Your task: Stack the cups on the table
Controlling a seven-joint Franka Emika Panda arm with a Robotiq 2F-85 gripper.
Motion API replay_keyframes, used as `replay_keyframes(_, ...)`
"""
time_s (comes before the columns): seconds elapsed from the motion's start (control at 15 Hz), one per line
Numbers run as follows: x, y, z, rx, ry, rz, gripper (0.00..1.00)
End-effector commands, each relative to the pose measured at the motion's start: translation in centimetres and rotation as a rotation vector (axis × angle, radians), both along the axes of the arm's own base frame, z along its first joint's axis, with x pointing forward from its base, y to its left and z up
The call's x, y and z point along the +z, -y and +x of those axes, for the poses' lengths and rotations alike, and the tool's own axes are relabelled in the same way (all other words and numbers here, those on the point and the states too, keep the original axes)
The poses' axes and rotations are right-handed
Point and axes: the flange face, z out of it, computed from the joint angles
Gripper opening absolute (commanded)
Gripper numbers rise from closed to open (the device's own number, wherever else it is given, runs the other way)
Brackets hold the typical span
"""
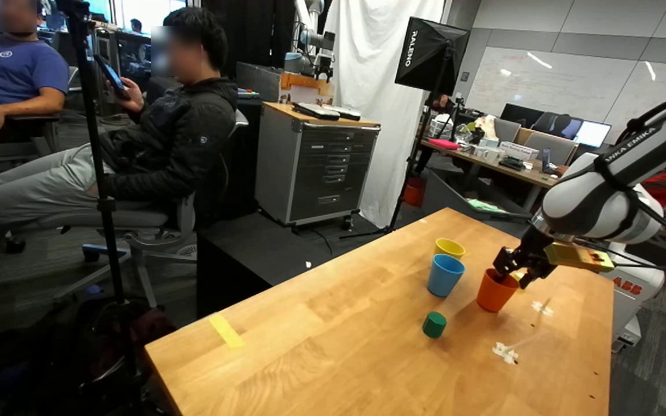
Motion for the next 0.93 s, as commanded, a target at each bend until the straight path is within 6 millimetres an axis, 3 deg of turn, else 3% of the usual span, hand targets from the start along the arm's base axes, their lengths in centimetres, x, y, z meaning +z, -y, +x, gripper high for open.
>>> replay_keyframes(0.0, -0.4, 0.3, 1.3, -0.011, 0.018, 0.009, 0.45)
replay_keyframes(0.33, -1.1, 0.1, 1.4, -0.015, 0.017, 0.003, 0.07)
replay_keyframes(0.53, -1.1, -0.1, 1.1, -0.009, 0.020, -0.001, 0.02)
replay_keyframes(0.87, 0.5, 0.0, 0.6, -0.007, 0.051, -0.001, 0.07)
